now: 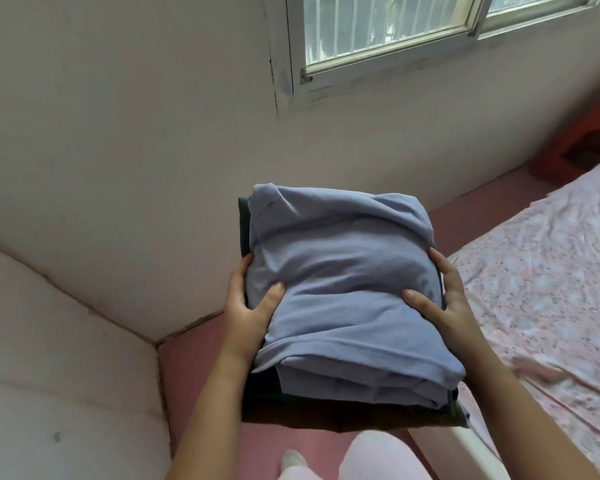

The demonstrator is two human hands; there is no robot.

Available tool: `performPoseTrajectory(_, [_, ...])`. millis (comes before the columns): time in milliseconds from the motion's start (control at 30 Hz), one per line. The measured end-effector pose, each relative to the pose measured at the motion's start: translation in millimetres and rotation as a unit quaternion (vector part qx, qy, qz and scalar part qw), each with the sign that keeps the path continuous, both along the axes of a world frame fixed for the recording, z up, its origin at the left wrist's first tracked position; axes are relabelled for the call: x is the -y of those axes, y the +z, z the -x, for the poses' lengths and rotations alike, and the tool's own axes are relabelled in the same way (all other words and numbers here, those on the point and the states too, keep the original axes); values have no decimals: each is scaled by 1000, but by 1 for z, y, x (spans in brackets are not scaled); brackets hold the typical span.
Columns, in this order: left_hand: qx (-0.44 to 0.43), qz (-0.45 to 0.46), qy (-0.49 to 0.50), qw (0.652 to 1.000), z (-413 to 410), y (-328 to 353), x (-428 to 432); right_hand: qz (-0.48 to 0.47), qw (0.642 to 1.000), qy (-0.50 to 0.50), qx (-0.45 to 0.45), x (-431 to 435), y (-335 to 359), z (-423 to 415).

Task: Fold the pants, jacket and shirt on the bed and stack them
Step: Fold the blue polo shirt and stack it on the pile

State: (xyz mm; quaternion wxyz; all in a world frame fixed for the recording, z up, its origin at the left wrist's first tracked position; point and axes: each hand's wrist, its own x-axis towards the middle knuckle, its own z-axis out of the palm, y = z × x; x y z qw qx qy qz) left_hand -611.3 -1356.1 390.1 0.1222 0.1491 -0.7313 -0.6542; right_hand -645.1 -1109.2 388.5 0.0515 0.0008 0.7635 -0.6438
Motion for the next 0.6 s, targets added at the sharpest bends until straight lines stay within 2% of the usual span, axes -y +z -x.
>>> performPoseTrajectory(267, [31, 4, -105, 994, 172, -7, 15, 3, 996, -84, 19, 11, -12, 130])
performPoseTrajectory(600, [10, 45, -227, 973, 417, 2, -62, 46, 977, -207, -1, -55, -7, 310])
